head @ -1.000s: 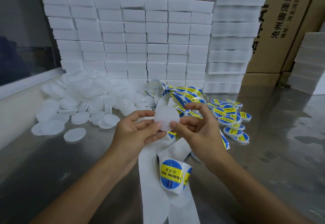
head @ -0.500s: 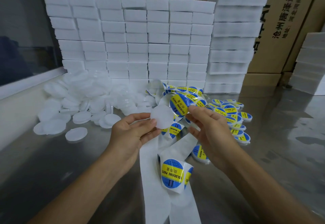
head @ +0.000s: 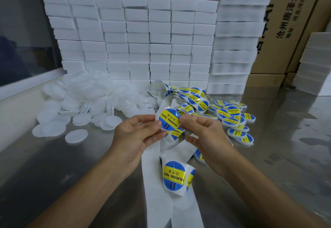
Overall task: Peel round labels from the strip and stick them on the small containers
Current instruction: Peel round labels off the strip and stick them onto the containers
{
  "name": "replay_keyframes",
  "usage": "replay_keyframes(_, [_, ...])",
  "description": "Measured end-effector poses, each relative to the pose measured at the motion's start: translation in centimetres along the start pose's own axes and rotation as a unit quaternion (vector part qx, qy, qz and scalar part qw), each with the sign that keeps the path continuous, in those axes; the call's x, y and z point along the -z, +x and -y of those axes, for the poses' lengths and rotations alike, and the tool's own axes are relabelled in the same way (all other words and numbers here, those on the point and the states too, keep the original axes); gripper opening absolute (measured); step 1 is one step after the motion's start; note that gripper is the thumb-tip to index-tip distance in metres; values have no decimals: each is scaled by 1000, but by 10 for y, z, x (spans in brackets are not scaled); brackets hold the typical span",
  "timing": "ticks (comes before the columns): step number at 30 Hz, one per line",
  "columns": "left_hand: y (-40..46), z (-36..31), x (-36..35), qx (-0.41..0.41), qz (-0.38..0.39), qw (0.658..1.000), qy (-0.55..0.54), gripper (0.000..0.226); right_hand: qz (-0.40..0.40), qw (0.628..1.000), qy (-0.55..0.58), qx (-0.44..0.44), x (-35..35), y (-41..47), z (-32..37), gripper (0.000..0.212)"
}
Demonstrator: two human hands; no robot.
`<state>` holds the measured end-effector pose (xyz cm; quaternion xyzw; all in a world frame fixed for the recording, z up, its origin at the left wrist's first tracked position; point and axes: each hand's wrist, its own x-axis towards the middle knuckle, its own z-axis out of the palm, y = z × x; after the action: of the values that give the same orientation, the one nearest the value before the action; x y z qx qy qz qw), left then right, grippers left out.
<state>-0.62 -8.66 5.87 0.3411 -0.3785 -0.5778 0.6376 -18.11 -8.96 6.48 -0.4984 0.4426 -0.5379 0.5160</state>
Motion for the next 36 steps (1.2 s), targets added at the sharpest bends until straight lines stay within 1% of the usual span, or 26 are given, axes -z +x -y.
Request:
replay_keyframes(8, [-1,0,0,2,7,1000,12,41,2,1000,-9,5,1,0,0,12])
replay_keyframes(12, [-2,0,-1,-1,7,1000,15,41,-12,1000,-9,3,2,2,-1,19])
replay_keyframes(14, [-2,0,-1,-2,8,1000,16,40,-19,1000,-14,9,1,1,-1,18])
replay_keyframes(16, [-2,0,-2,-6,6,1000,22,38,-30,998,-30,34,0,0,-1,13])
replay_keyframes(19, [-4,0,-3,-17,1,999,38,37,-57,991,-63,101,-3,-4,0,6])
replay_keyframes(22, [-6,1,-6,-32,6,998,49,38,-91,974,-120,170,-6,-7,-2,10])
replay_keyframes(24, [-8,1,-8,-39,11,998,53,38,-111,965,-138,194,-8,-9,-2,8])
replay_keyframes(26, [-9,1,-9,-42,13,997,59,36,-123,957,-151,214,-9,-10,-2,7])
replay_keyframes(30, [-10,0,-10,-45,18,996,71,37,-123,951,-164,233,-9,-10,-2,8])
replay_keyframes(32, [-11,-1,-10,-44,27,997,65,42,-121,951,-160,237,-8,-10,-3,7])
replay_keyframes(34, [-11,-1,-11,-40,42,997,58,52,-116,952,-152,240,-8,-9,-3,7])
replay_keyframes(35, [-12,-1,-12,-38,49,997,53,56,-109,955,-141,237,-8,-9,-3,12])
replay_keyframes(36, [-12,-1,-12,-35,55,997,47,58,-98,960,-125,230,-8,-9,-3,22])
